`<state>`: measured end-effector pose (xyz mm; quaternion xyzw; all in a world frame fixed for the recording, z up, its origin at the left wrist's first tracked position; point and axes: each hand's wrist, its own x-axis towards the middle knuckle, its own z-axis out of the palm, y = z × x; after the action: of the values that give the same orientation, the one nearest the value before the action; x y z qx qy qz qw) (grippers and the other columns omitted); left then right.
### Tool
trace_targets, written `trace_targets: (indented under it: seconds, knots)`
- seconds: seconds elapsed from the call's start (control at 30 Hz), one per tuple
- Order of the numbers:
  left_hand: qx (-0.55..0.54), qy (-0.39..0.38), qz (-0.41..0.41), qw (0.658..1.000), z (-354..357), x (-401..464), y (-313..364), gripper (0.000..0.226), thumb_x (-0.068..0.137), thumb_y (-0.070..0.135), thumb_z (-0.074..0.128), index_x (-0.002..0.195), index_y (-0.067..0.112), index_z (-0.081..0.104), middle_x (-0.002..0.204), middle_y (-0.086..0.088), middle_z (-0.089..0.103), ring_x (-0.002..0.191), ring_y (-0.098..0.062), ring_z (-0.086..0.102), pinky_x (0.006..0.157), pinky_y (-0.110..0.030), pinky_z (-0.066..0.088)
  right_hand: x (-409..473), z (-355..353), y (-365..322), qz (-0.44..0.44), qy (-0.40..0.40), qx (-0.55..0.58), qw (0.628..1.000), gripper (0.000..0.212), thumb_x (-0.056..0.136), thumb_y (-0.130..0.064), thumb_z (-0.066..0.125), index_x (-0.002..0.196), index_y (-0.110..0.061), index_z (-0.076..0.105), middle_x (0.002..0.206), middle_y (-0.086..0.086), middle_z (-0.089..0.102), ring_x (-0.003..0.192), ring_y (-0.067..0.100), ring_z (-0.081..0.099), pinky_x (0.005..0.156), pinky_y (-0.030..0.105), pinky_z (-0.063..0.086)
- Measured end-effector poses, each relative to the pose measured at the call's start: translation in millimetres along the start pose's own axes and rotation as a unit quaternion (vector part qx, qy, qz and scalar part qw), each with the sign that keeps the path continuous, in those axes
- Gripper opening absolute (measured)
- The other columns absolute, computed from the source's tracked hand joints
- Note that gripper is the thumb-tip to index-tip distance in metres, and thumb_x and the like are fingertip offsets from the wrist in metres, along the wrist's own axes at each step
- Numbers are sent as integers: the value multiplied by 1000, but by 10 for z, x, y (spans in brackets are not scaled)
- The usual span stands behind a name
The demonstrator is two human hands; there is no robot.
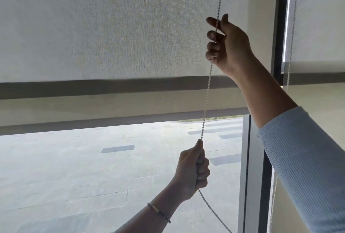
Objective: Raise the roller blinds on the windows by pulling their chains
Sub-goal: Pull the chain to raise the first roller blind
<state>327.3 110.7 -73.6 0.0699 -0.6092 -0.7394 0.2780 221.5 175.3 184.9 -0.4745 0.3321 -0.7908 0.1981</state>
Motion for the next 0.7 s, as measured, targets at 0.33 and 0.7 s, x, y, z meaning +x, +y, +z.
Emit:
trace_targets:
  seconds: [0.33,0.7]
  knots:
    - [36,-8,-65,997,-243,-131,-518,62,86,64,59,61,23,21,57,2,14,48,-11,10,47,-12,15,-417,-92,489,-36,-10,-34,999,37,98,1,26,74,-22,41,43,-12,24,35,4,13,39,9,12]
    - [169,13,33,985,-441,414,111,79,84,77,31,80,14,78,81,-10,74,76,-19,69,70,-30,49,-817,-166,873,-38,23,-77,996,39,105,-9,30,70,-21,41,47,-7,25,35,4,13,42,8,14]
